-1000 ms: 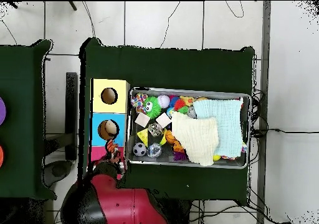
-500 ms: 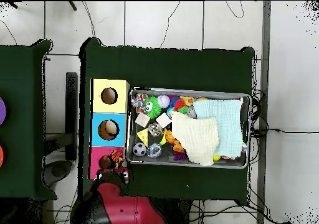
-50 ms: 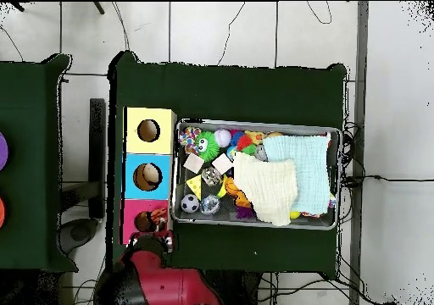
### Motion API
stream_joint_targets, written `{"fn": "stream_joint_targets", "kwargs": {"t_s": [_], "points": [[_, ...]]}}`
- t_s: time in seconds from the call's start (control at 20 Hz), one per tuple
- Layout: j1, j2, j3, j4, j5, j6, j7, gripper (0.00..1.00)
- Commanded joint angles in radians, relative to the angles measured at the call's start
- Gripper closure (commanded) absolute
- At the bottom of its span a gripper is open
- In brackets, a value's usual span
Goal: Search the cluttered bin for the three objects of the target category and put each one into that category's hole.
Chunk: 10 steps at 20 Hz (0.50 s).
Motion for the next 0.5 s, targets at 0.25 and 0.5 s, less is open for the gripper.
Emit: {"fn": "stream_joint_targets", "kwargs": {"t_s": [0.25,0.5], "points": [[0.035,-0.012,0.065,0.050,0.123,0.059,0.299,1.00],[0.029,-0.001,0.087,0.067,0.126,0.037,0.310,1.00]]}}
